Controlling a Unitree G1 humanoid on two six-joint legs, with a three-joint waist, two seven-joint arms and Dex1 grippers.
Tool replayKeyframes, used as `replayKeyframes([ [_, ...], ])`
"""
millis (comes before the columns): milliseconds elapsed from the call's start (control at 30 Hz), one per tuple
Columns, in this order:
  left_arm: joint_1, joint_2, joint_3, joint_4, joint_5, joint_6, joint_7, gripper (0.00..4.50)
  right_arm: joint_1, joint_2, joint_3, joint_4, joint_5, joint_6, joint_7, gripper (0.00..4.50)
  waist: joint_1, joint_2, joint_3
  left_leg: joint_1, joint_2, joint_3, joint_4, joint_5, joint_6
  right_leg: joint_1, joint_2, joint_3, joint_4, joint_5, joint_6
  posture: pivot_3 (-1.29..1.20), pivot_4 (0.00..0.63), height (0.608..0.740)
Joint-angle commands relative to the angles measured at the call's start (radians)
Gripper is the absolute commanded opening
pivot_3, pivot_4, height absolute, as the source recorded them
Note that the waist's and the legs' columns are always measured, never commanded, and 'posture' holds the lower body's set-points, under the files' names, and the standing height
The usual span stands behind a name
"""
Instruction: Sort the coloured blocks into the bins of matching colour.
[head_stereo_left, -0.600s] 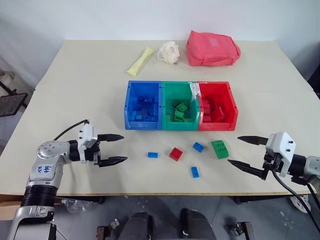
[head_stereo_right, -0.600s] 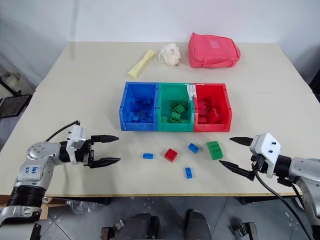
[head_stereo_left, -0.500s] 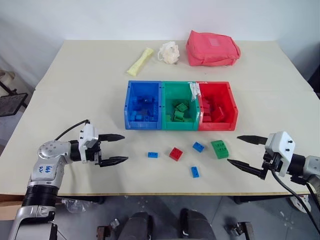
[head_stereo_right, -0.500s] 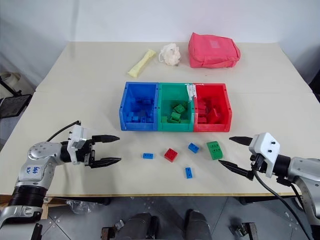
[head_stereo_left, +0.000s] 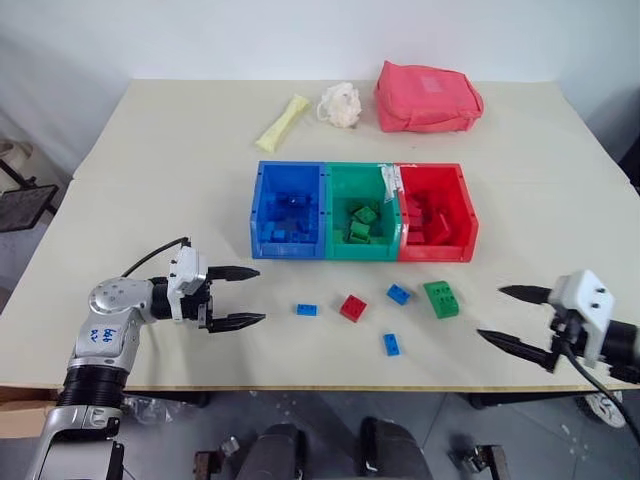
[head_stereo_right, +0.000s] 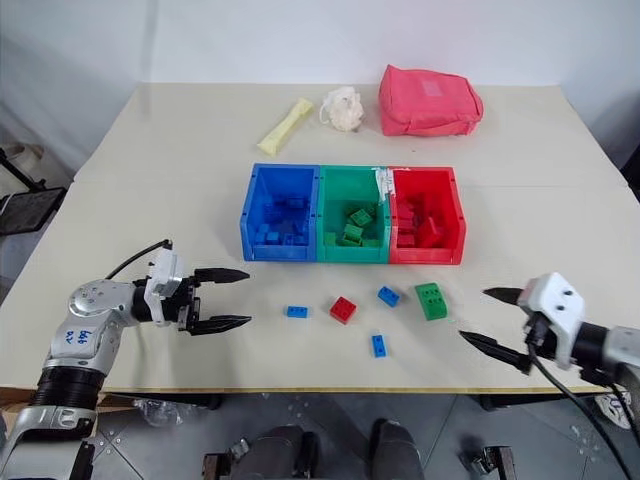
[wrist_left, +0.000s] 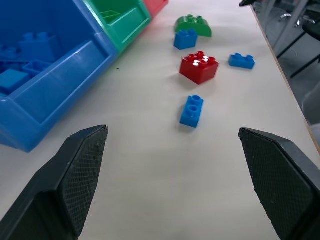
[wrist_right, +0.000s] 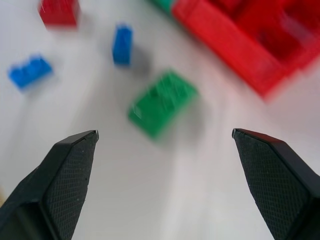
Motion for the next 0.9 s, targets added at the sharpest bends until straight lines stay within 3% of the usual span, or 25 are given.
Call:
replayKeyframes([
  [33,0.019,0.007,0.024,0.008,-0.016,-0.045,-0.022,4.46,0.056,-0.025,-0.108,-0.033,0.011,0.007,0.034,4.50,-0.002,0.000,0.000,0.000,0.000,0.000,0.000,0.000,0.000,0.000,0.000,0.000,0.000,0.000,0.000,0.00,0.150,0.740],
  [267,0.076,-0.005,0.054,-0.027,-0.067,-0.089,-0.047,4.46,0.020,-0.027,-0.060,-0.056,0.018,0.039,0.030,4.50,-0.007,0.000,0.000,0.001,0.002,0.001,0.000,-0.001,-0.001,0.000,-0.002,0.002,-0.001,0.000,0.000,0.00,0.150,0.740],
  [533,0.157,-0.047,0.100,-0.115,-0.124,-0.138,-0.031,4.46,-0.244,0.024,0.236,0.026,-0.022,0.054,0.009,4.50,-0.004,0.000,0.000,0.000,0.002,-0.003,0.001,-0.001,-0.001,0.000,-0.004,0.002,-0.001,0.000,0.000,0.00,0.150,0.740],
  [900,0.274,-0.046,0.106,-0.250,-0.140,-0.101,0.025,4.46,-0.400,0.120,0.409,0.209,-0.154,0.016,-0.087,4.50,-0.007,0.001,0.000,-0.001,0.001,-0.004,0.001,-0.001,-0.001,0.001,-0.002,0.002,-0.001,0.000,-0.001,0.00,0.150,0.740],
])
